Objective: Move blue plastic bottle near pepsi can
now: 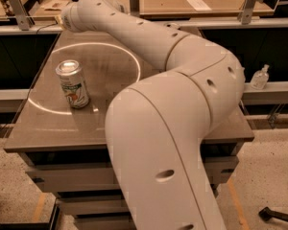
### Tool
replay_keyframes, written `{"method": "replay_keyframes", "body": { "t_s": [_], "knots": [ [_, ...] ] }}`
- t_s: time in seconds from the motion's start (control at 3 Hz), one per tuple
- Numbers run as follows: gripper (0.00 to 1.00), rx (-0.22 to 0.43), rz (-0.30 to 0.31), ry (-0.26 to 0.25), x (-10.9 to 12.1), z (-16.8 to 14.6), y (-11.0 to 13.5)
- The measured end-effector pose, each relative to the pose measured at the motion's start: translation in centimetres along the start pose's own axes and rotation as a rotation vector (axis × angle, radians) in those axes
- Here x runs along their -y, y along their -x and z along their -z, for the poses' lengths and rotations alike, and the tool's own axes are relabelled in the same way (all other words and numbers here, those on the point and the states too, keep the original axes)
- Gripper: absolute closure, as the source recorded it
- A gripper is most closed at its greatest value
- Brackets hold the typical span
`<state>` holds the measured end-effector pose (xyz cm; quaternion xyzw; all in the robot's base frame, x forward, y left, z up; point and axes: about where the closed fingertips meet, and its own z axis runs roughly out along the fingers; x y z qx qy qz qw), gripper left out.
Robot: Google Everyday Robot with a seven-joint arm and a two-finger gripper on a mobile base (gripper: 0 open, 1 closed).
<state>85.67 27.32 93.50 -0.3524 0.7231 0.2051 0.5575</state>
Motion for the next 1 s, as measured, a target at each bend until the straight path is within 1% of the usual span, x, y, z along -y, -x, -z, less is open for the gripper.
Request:
{"method": "replay_keyframes", "body": {
  "t_s": [0.33,1.0],
  "knots": [
    [0.85,0.003,0.013,0.022,-1.16,-0.39,-0.09],
    [0.39,-0.001,0.012,0.026,-1.45,-0.68,-0.31]
  ]
}}
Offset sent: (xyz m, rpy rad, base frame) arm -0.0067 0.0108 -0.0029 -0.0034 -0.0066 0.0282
